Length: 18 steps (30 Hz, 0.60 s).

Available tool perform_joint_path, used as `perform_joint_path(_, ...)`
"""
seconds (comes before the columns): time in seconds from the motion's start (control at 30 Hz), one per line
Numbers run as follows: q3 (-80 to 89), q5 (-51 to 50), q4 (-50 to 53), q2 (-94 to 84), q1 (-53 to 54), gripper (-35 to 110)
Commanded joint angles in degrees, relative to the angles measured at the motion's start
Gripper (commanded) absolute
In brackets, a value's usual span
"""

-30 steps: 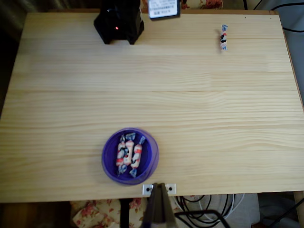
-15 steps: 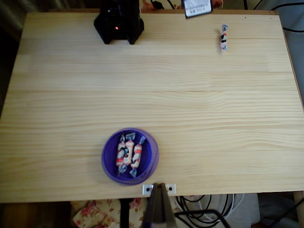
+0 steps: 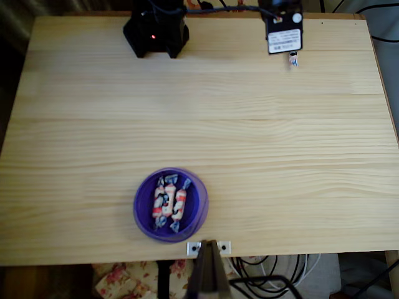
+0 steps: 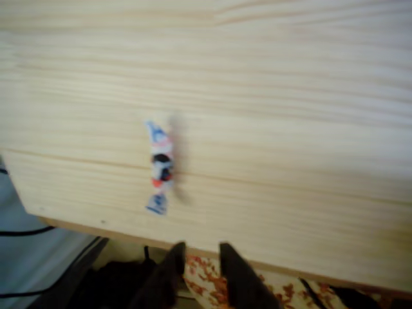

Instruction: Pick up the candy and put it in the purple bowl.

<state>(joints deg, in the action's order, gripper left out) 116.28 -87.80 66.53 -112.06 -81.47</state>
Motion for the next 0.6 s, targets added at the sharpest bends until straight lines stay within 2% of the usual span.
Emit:
perform_joint_path(0.0,-5.9,-21.8,-3.9,1.3,0.1,9)
perform_joint_path(0.17,-6.3,-24.6,-6.8,3.3,-2.0,17)
perform_joint_path(0.57,-14.4,-28.3,-10.4,14.9,-4.5,17)
